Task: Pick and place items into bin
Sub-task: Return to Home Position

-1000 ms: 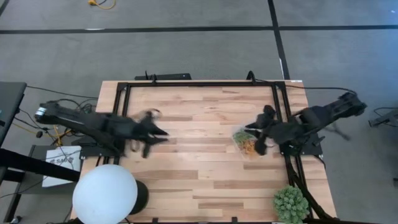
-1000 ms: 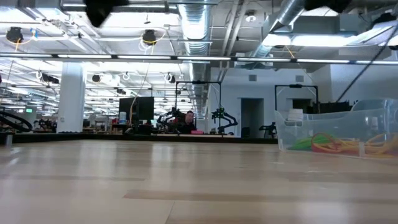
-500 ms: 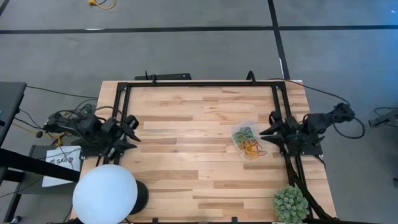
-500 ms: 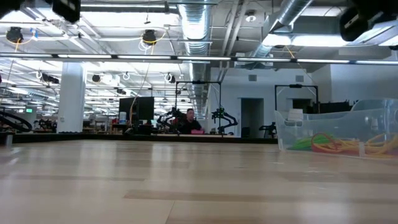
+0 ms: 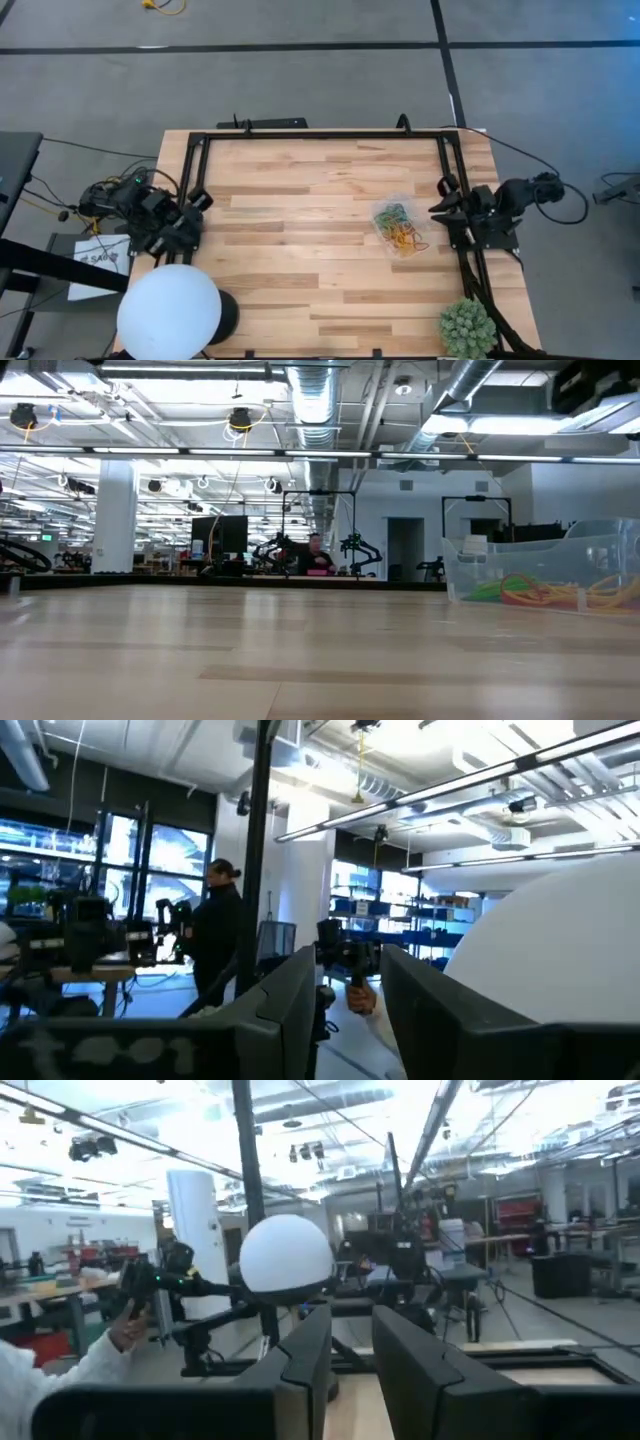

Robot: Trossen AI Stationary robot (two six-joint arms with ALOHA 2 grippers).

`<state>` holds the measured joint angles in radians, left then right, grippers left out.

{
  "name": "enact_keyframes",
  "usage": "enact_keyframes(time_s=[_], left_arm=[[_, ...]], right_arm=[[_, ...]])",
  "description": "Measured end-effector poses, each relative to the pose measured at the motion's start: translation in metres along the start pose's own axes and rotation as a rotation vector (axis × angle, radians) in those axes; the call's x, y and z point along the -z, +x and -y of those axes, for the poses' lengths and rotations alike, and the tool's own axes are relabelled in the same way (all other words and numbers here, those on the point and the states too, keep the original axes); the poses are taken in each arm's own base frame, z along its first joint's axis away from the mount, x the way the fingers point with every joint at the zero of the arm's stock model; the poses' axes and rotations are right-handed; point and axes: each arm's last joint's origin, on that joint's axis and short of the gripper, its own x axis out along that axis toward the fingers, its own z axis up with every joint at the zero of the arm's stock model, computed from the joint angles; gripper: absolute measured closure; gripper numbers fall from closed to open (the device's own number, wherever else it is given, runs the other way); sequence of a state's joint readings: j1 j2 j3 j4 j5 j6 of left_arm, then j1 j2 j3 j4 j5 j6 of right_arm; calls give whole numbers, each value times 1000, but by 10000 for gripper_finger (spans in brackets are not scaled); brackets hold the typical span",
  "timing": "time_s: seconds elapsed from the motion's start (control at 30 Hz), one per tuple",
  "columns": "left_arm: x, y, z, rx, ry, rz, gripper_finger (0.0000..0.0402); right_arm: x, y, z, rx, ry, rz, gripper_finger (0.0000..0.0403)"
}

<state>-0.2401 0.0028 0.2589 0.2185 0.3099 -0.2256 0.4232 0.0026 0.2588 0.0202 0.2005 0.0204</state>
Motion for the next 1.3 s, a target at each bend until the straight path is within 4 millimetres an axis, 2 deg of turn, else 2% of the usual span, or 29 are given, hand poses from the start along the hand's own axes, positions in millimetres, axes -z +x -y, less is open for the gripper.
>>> enact_keyframes(time_s=[0.1, 0.2, 0.27, 0.53, 0.63, 0.8, 1.3], left_arm=[[10, 0, -3, -26, 1, -7, 294], [24, -1, -8, -81, -4, -12, 294], [33, -2, -11, -114, -15, 16, 294], [56, -6, -13, -73, -52, 62, 294], [54, -6, -13, -68, -54, 84, 294], [55, -6, -13, -70, -58, 76, 294], [77, -8, -20, -198, -96, -128, 294]], right_arm=[[14, 3, 0, -8, 1, -23, 332], [22, 4, -1, -22, 21, 53, 332], [34, 5, -1, -22, 30, 39, 332], [47, 6, -1, -21, 49, 53, 332], [57, 6, -1, -20, 51, 55, 332], [58, 6, 0, -19, 61, 53, 332], [69, 6, 0, -13, 38, -61, 332]])
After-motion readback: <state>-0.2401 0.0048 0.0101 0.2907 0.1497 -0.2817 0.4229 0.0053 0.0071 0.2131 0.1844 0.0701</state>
